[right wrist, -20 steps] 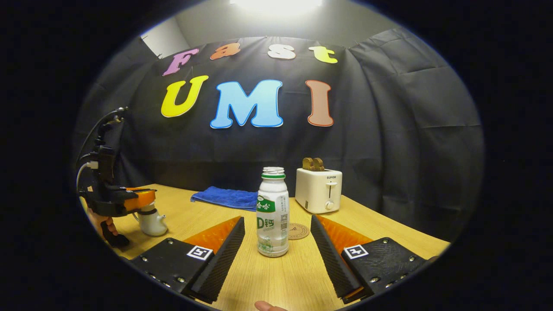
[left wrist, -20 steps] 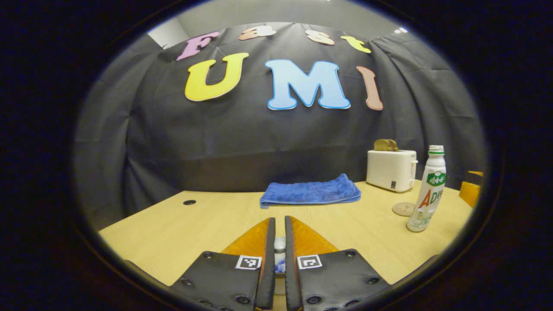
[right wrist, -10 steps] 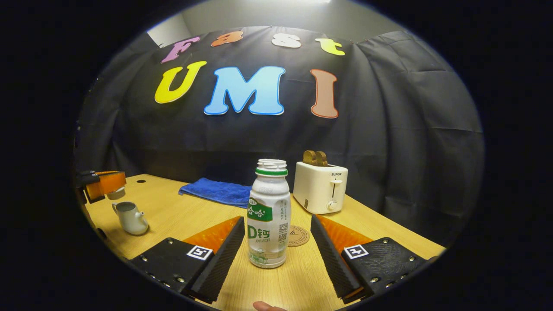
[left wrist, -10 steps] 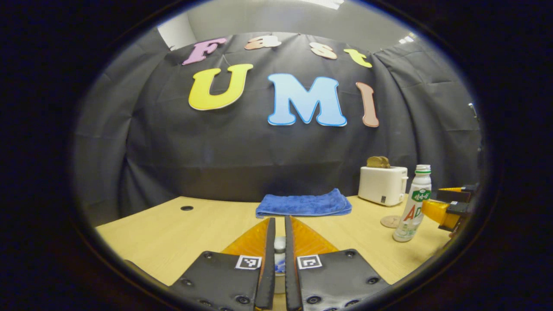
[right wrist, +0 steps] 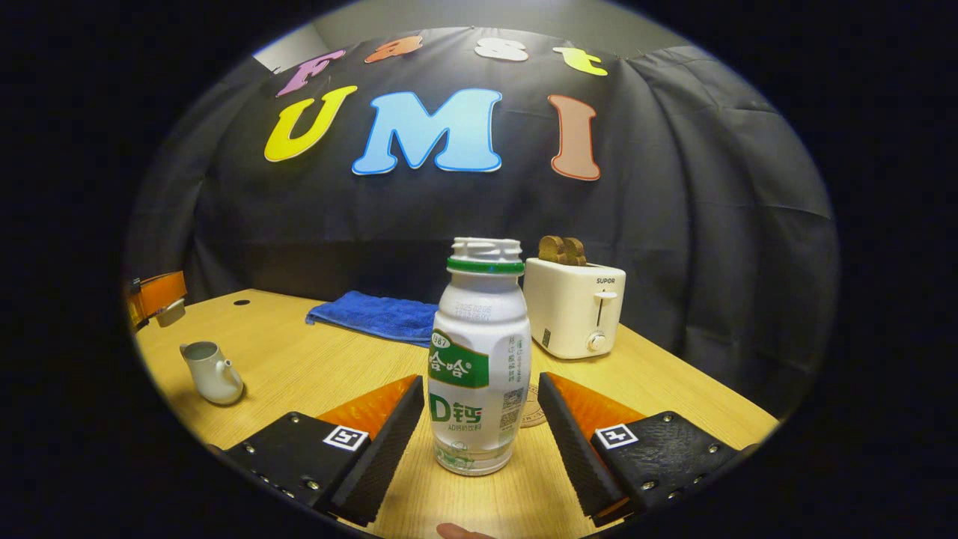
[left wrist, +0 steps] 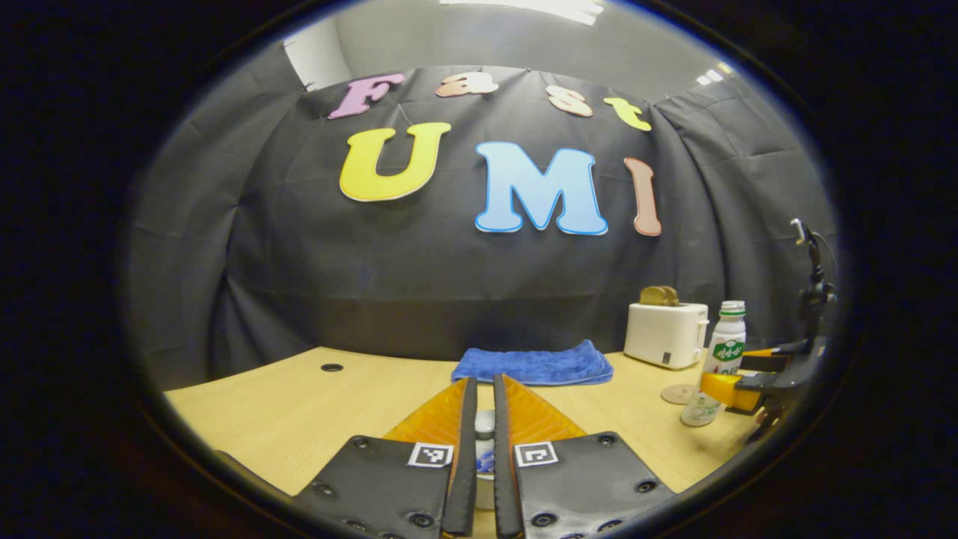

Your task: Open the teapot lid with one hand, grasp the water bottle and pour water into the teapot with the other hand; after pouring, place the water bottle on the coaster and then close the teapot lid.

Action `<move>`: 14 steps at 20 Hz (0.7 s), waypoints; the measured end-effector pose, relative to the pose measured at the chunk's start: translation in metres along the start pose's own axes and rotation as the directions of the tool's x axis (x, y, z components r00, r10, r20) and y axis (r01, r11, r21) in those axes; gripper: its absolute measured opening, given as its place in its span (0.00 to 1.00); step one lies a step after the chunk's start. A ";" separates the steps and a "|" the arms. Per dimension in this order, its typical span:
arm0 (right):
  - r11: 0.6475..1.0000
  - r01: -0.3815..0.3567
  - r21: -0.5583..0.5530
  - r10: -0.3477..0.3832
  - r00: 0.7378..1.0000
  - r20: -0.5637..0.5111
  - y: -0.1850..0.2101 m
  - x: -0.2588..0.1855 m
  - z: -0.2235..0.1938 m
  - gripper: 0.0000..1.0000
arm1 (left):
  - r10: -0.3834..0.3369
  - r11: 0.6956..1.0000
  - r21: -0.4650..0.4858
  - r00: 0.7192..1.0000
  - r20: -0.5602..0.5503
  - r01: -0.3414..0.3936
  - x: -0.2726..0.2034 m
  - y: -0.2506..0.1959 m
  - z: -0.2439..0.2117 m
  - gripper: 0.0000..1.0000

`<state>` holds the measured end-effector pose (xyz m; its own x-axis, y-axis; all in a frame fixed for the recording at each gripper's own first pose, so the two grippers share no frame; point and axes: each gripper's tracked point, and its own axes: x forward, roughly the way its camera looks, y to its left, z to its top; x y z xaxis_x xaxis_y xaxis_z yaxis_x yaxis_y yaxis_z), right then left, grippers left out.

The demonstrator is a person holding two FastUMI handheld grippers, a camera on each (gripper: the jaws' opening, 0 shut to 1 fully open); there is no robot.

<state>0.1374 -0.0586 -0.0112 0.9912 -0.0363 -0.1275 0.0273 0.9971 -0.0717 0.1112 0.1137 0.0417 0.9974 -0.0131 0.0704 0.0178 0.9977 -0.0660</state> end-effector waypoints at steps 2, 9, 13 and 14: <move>1.000 -0.007 -0.016 0.006 1.000 -0.012 0.001 0.002 -0.001 0.94 | 0.007 1.000 -0.026 1.000 0.019 -0.006 -0.001 0.007 0.008 0.16; 0.998 -0.040 -0.042 0.041 0.999 0.025 0.008 0.000 0.006 0.74 | 0.000 0.999 -0.045 1.000 0.009 0.001 -0.001 0.007 0.005 0.20; 0.993 -0.051 -0.110 0.058 0.996 0.068 0.019 -0.011 0.022 0.71 | -0.028 0.997 -0.075 1.000 0.008 0.029 -0.002 0.002 0.008 0.20; 0.990 -0.055 -0.129 0.065 0.995 0.073 0.023 -0.014 0.026 0.71 | -0.035 0.996 -0.078 0.999 0.010 0.035 -0.003 0.000 0.009 0.20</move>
<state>0.1274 -0.0334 0.0150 0.9977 0.0332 -0.0591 -0.0440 0.9805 -0.1914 0.1072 0.1145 0.0508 0.9955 -0.0469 0.0822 0.0582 0.9883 -0.1408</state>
